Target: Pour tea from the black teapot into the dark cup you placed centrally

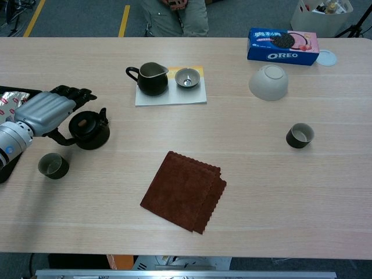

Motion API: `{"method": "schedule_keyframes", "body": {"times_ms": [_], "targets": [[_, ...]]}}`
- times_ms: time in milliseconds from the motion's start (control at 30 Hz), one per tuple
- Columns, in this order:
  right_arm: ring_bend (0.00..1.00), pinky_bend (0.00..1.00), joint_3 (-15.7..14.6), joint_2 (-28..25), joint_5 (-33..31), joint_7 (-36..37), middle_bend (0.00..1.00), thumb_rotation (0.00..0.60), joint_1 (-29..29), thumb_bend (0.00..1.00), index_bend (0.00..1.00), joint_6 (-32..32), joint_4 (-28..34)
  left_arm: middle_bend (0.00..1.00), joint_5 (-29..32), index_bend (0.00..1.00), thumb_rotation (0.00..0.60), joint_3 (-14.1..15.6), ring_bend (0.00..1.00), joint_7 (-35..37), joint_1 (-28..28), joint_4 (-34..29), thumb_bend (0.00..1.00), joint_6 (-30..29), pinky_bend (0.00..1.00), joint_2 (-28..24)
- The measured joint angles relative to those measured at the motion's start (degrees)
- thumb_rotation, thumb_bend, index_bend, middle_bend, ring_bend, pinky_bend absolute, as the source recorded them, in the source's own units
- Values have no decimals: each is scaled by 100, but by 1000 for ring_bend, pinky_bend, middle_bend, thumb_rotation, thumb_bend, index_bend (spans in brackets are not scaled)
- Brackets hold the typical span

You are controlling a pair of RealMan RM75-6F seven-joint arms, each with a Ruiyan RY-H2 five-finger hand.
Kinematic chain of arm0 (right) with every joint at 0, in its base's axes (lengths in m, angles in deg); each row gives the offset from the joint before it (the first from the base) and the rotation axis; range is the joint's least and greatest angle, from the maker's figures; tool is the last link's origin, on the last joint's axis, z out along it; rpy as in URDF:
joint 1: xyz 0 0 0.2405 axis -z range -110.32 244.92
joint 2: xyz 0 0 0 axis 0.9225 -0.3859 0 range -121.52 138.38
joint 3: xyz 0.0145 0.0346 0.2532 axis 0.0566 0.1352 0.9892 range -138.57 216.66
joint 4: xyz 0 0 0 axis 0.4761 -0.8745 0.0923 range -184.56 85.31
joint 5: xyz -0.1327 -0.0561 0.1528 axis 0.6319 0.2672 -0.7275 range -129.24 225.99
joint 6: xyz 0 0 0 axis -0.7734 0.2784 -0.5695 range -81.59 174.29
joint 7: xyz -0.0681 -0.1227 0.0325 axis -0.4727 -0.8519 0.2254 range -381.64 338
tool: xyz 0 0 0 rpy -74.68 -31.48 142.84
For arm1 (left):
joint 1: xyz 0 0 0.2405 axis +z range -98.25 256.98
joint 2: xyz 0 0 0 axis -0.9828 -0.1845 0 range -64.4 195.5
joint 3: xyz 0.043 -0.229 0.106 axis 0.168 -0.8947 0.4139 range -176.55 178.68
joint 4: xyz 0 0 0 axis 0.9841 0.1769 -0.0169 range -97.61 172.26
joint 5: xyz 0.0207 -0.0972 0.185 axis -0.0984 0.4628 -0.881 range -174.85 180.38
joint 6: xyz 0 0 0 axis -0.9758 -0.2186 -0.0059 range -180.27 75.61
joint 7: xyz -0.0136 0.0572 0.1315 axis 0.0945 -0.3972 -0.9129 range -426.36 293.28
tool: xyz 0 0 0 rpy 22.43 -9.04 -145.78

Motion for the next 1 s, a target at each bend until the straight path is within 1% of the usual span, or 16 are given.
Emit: {"method": "schedule_keyframes", "body": {"times_ms": [333,467,567,667,900,1000], "targets": [[13,129,8,-14,-8,2,155,600,24,122,220,23,19,0,-49,0,600,-143,0,52,-114,467,203,41,11,101],[13,129,13,-7,4,16,155,600,19,121,220,24,18,0,-14,0,600,-182,0,40,-120,427,203,39,11,24],[13,129,16,-1,13,29,155,600,5,121,219,6,1,0,46,0,600,-188,0,-14,-94,185,202,22,11,-130],[13,129,18,15,26,52,155,600,-12,121,219,-14,-28,0,116,0,600,-177,0,-144,-58,-228,203,-18,11,-351],[13,129,14,43,77,142,155,600,-41,121,219,-37,-107,0,405,0,600,-209,0,-463,-18,-1508,202,-119,11,-938],[13,129,6,56,80,197,155,600,-36,121,219,-37,-155,0,474,0,600,-264,0,-550,-38,-1939,202,-187,11,-1115]]}}
